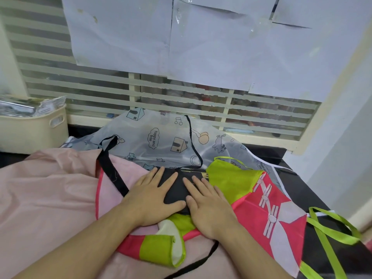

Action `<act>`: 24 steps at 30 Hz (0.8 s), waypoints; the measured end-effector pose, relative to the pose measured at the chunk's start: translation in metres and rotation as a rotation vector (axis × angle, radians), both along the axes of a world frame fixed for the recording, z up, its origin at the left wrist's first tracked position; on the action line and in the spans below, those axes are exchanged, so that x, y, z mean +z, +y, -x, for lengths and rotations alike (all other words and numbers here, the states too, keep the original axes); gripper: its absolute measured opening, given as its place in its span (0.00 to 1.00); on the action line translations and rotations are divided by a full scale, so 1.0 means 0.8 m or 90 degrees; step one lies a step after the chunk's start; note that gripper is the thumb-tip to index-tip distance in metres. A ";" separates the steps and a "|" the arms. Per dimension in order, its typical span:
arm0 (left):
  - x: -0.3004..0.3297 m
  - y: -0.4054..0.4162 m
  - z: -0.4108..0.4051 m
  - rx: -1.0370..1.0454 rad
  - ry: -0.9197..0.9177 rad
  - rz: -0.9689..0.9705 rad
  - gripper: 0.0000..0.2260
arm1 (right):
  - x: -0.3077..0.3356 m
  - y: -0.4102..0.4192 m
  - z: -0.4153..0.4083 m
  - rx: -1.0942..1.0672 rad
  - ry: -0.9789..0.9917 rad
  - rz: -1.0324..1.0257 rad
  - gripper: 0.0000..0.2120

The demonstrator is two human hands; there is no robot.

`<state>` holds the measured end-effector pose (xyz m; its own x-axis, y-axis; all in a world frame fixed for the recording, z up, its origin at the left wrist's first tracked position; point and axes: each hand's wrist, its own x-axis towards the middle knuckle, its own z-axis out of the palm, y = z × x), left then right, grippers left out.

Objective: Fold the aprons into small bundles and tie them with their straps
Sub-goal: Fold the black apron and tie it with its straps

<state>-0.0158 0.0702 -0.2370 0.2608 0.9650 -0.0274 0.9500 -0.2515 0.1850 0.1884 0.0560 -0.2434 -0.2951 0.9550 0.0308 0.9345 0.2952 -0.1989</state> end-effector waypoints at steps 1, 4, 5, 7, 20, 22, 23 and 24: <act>-0.002 0.000 0.004 -0.012 -0.001 0.001 0.41 | -0.001 0.000 -0.011 -0.005 -0.014 0.004 0.39; -0.007 0.000 0.014 -0.037 -0.011 -0.019 0.33 | 0.001 0.001 -0.044 -0.021 -0.020 0.009 0.37; -0.008 -0.001 0.016 -0.037 -0.016 -0.029 0.31 | 0.002 -0.001 -0.054 -0.020 -0.019 0.003 0.37; -0.010 -0.006 0.016 -0.031 -0.037 -0.065 0.30 | 0.000 -0.007 -0.071 -0.027 0.031 -0.026 0.31; -0.005 -0.017 0.012 -0.184 -0.046 -0.092 0.28 | 0.080 -0.109 -0.010 -0.080 -0.104 -0.029 0.07; -0.006 -0.016 0.011 -0.181 -0.044 -0.090 0.28 | 0.082 -0.117 0.000 -0.030 -0.081 -0.021 0.07; -0.007 -0.016 0.011 -0.181 -0.045 -0.091 0.28 | 0.081 -0.120 0.005 0.008 -0.065 -0.026 0.07; -0.007 -0.016 0.011 -0.181 -0.047 -0.091 0.28 | 0.079 -0.123 0.011 0.045 -0.064 -0.018 0.06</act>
